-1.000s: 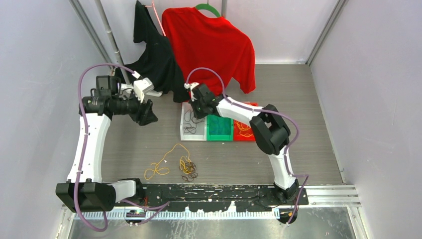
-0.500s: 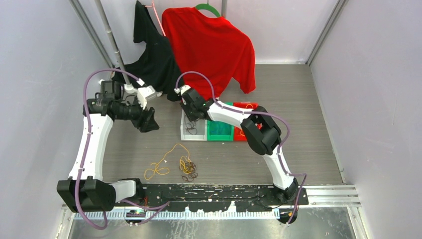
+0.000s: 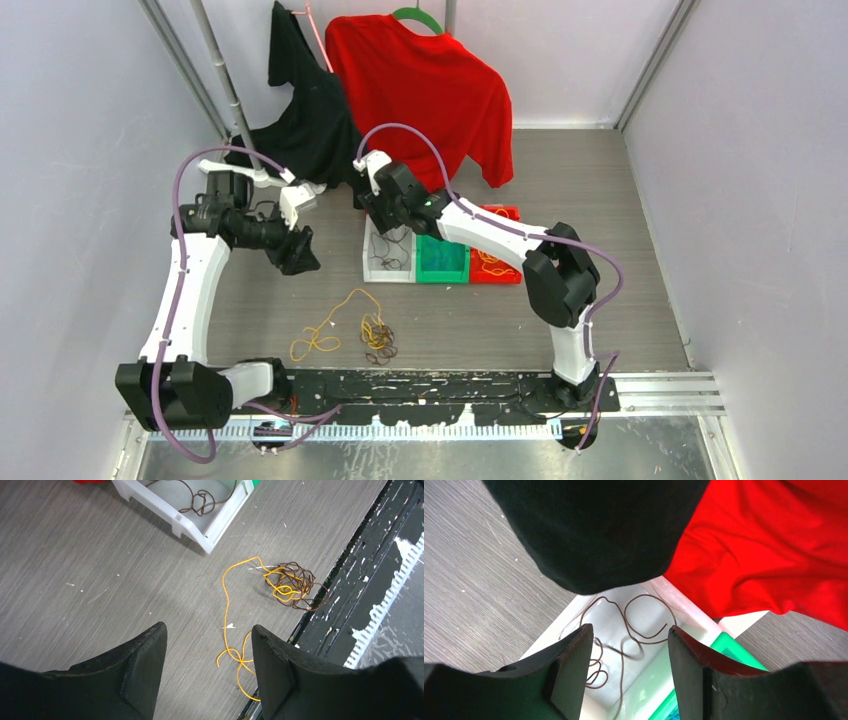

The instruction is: Untangle the cables

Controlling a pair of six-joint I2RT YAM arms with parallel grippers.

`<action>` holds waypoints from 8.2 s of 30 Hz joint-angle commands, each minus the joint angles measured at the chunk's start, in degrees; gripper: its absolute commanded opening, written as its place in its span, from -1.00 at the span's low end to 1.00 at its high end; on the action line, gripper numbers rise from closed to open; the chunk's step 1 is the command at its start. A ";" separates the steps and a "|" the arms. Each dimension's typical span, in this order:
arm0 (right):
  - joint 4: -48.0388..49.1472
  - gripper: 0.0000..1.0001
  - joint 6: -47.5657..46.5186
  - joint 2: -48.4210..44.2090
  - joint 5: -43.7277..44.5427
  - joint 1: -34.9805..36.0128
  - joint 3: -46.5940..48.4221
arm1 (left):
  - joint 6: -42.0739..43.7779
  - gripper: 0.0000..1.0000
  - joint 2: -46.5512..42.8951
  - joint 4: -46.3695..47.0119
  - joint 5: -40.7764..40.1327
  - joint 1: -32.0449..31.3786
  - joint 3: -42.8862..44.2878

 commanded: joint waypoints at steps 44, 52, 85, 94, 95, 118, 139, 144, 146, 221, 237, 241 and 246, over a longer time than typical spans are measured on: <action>19.91 0.25 19.35 -25.37 -5.77 22.34 -42.58 | -2.12 0.15 6.70 18.11 -8.63 -15.49 -19.29; 19.96 -0.07 17.77 -19.56 -1.72 22.70 -40.81 | -2.68 0.15 9.58 21.66 -9.07 -15.46 -20.69; 6.45 -0.98 15.39 -42.61 4.29 22.79 -39.25 | 0.03 -0.69 5.25 16.71 -5.89 -3.51 -13.35; 12.71 -0.98 13.97 -36.78 -1.06 22.79 -32.54 | 16.82 0.23 -2.30 -15.58 17.57 -5.19 -2.11; 13.50 -0.98 13.92 -36.26 -2.15 22.83 -31.88 | 17.76 0.24 -2.76 -16.73 17.01 -6.58 -2.72; 18.77 -0.98 10.93 -38.89 -7.62 23.10 -34.72 | 16.08 0.52 2.18 -11.82 17.68 -5.27 -1.18; 21.14 -0.98 11.27 -38.34 -3.51 23.20 -33.34 | 5.77 -0.71 -1.30 -2.63 13.78 -13.37 -7.34; 18.39 -0.98 11.11 -42.54 2.93 23.21 -37.28 | 2.40 -1.00 -6.30 2.95 1.11 -13.41 -8.02; 17.81 -0.98 11.23 -43.74 4.61 23.14 -39.24 | 3.56 -1.00 -7.99 3.60 -2.43 -13.40 -7.65; 1.90 -0.98 7.14 -20.91 13.14 4.15 -12.03 | 18.35 0.28 -3.15 -2.32 -9.68 6.73 -1.96; 1.98 0.36 4.30 -6.01 17.66 4.15 -2.56 | 31.48 0.26 1.34 0.30 -17.76 12.18 -10.25; 3.91 0.55 5.57 -10.26 15.66 4.13 -5.18 | 32.36 0.25 2.97 3.62 -20.05 13.12 -12.33; 6.23 0.56 8.85 -16.04 11.02 4.13 -9.00 | 31.36 0.25 6.92 6.36 -22.52 13.20 -13.66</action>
